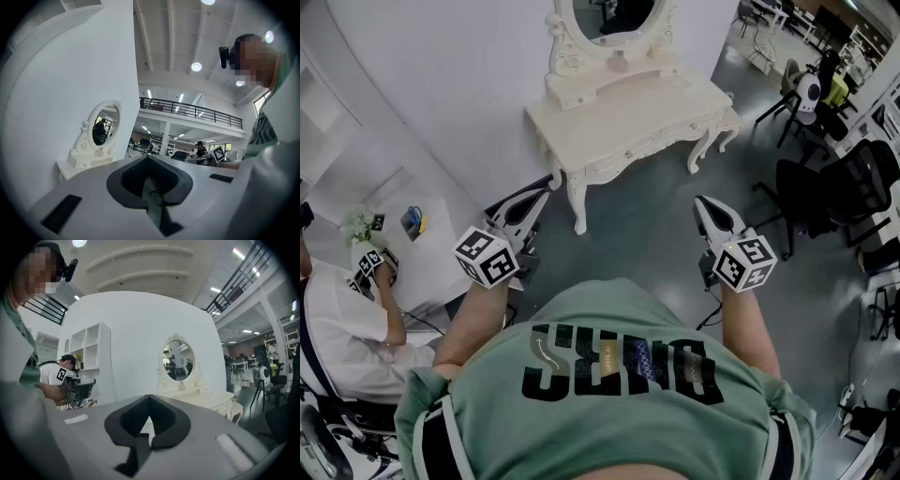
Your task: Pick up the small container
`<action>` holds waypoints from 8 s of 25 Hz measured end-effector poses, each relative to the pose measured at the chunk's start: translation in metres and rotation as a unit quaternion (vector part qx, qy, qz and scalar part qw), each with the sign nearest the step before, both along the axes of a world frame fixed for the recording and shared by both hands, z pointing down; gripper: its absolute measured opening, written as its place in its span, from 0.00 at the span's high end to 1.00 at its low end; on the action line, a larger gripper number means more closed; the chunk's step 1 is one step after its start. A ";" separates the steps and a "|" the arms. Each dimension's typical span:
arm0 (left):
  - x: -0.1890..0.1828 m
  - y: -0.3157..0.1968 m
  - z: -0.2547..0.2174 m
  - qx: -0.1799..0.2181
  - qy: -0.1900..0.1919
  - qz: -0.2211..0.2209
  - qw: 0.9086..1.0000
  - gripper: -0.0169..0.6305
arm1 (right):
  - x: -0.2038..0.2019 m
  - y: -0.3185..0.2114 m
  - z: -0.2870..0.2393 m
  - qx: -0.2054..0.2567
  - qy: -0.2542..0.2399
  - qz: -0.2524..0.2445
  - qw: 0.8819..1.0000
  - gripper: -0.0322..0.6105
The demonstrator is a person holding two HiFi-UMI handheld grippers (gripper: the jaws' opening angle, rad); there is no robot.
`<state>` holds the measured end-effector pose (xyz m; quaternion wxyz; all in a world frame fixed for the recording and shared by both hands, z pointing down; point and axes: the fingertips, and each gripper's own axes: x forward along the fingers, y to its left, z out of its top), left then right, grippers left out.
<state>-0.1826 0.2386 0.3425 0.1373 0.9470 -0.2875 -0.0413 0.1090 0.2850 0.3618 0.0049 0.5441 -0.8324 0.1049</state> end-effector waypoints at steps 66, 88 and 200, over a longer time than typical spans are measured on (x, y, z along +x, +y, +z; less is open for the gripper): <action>0.083 -0.330 0.011 -0.032 0.013 0.205 0.978 0.97 | -0.060 -0.324 -0.020 0.007 0.018 0.029 0.999 0.94; 0.112 -0.424 0.040 -0.062 -0.002 0.126 0.990 0.97 | 0.001 -0.433 0.002 -0.010 0.002 -0.019 1.000 0.94; 0.216 -0.638 0.091 -0.035 -0.007 0.053 0.998 0.97 | 0.053 -0.738 0.115 -0.040 0.090 -0.012 0.995 0.73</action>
